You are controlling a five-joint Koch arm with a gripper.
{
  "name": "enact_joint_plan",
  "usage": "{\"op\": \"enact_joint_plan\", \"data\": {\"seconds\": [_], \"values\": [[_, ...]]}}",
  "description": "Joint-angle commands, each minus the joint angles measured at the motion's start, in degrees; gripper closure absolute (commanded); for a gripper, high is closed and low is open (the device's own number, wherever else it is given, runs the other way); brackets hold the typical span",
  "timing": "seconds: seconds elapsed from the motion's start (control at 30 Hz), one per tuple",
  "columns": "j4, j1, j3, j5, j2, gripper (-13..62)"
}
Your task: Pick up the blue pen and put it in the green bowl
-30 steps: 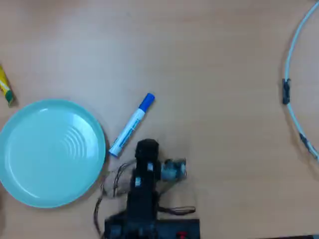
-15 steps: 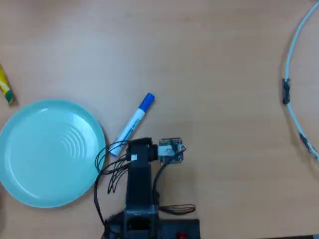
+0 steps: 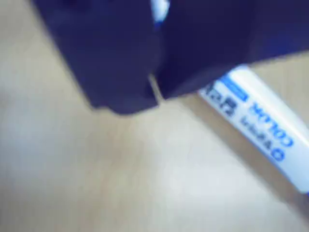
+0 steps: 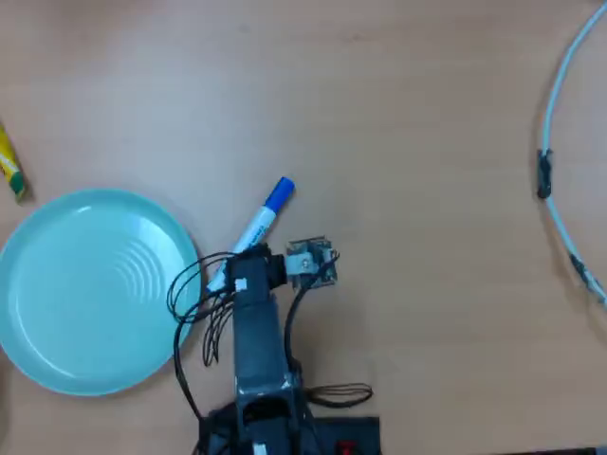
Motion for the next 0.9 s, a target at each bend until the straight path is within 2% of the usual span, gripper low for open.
{"op": "enact_joint_plan", "data": {"seconds": [0.0,0.13,0.2,0.3,0.47,0.57,0.87], "values": [[0.97,-0.97,-3.69,-12.39,-0.09,55.3],[0.88,-1.67,-3.96,-14.41,0.09,54.1],[1.05,-2.29,-4.48,-14.50,0.09,50.4],[1.05,-2.72,-4.57,-14.68,0.09,40.6],[1.05,-2.99,-5.27,-14.68,-0.09,20.0],[1.05,-3.25,-6.77,-14.68,-0.53,13.5],[0.79,-5.45,-10.46,-16.26,-4.31,10.6]]}}
